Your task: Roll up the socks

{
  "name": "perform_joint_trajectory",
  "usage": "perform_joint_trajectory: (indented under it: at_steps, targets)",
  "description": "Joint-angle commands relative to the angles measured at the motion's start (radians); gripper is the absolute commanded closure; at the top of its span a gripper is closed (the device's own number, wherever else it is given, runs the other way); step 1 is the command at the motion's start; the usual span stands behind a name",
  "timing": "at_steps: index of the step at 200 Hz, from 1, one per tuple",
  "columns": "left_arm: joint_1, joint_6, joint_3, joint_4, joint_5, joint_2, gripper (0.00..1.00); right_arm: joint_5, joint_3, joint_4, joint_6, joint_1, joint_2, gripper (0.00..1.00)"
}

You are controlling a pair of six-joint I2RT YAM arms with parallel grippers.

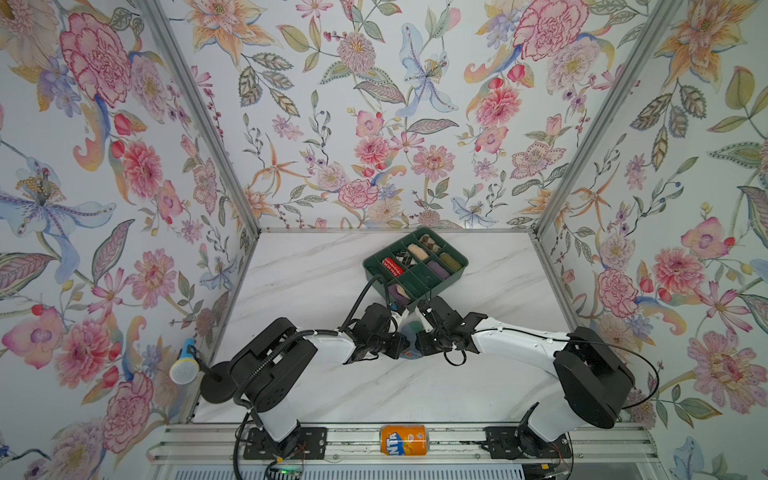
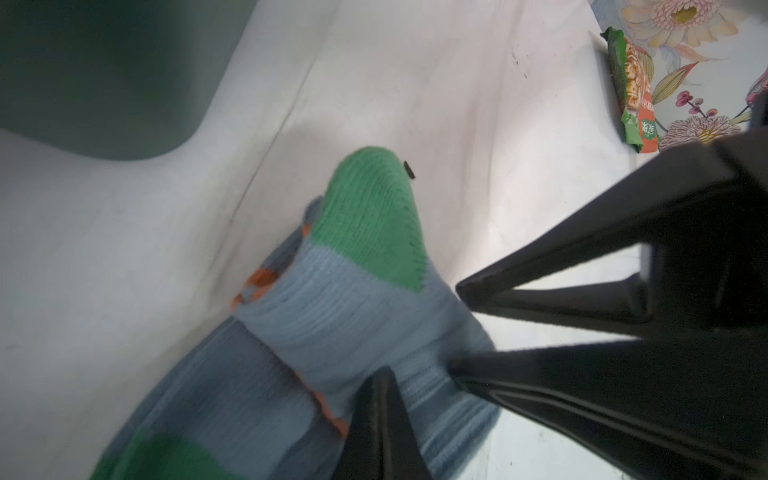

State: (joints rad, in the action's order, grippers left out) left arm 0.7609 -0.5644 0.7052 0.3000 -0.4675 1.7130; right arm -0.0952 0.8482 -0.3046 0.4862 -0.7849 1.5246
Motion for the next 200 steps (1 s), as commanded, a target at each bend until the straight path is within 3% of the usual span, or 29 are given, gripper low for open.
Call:
perform_joint_trajectory:
  at_steps: [1,46,90,200]
  targets:
    - [0.008,0.017,-0.029,-0.088,0.030,0.048,1.00,-0.061,-0.049,0.071,0.021,0.035,-0.081,0.62]
    - [0.008,0.021,-0.022,-0.097,0.029,0.047,1.00,0.003,-0.132,0.072,0.053,0.103,-0.173,0.65]
    - [0.006,0.021,-0.026,-0.104,0.033,0.034,1.00,0.039,-0.135,0.087,0.048,0.104,-0.111,0.75]
    - [0.003,0.024,-0.024,-0.114,0.029,0.010,1.00,0.000,-0.093,0.174,0.033,0.073,0.016,0.76]
